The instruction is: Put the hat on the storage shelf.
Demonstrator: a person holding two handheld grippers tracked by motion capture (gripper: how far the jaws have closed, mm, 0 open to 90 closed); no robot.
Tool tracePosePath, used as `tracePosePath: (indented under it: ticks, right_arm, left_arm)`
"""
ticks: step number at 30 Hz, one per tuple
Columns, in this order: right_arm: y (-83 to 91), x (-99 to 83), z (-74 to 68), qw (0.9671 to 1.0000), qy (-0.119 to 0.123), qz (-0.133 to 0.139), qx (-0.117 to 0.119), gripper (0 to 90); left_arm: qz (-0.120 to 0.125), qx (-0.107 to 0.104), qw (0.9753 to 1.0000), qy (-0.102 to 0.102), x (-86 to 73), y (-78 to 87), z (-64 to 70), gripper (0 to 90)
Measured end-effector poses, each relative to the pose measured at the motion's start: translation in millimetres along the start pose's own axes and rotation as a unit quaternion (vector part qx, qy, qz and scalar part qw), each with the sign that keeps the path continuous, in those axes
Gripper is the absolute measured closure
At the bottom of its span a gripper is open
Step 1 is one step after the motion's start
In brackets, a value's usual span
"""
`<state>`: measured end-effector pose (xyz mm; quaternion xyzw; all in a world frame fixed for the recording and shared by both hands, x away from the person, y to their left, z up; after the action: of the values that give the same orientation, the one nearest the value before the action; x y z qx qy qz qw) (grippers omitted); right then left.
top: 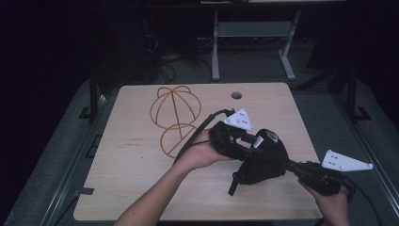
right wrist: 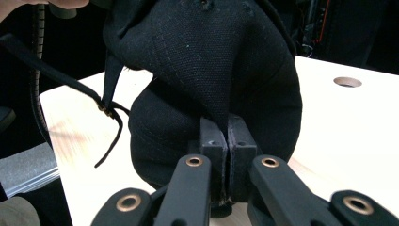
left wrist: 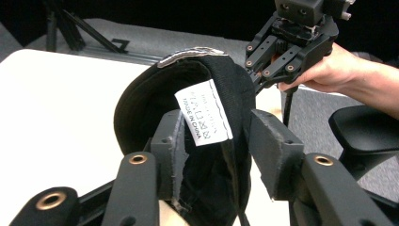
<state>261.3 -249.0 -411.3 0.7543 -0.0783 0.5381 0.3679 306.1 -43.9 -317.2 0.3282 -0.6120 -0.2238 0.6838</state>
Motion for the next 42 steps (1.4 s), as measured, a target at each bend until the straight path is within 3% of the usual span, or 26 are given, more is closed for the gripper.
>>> tracePosePath:
  ticks: [8, 12, 23, 42]
  right_arm:
    - [-1.3, 12.6, 5.8, 0.9994, -0.014, -0.021, 0.022, 88.0]
    - [3.8, 20.3, 12.5, 0.9990, -0.023, -0.027, 0.028, 88.0]
    - [8.9, 31.5, 20.2, 0.9985, -0.034, -0.030, 0.031, 88.0]
    - [16.2, 57.2, 31.6, 0.9983, -0.045, -0.015, 0.033, 87.9]
  left_arm:
    - [-0.001, 0.024, 0.9995, 0.020, -36.0, 18.6, -7.4, 48.2]
    - [0.004, 0.024, 0.9992, 0.033, -53.5, 23.0, -10.4, 48.0]
    - [-0.002, 0.048, 0.9975, 0.052, -98.0, 19.6, -15.3, 47.4]
    - [-0.022, 0.079, 0.9944, 0.066, -152.3, 8.7, -17.1, 46.0]
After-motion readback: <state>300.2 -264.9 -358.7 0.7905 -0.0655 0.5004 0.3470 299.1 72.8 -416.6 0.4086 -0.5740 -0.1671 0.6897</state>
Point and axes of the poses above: each handheld gripper's, and its own axes: y roughly backward along the jaws, x roughly out of its top, z roughly to its right, the point moved 6 cm from there along -y, roughly forward along the jaws, and after that the axes turned 11 degrees about -z, right-handed, at the moved point
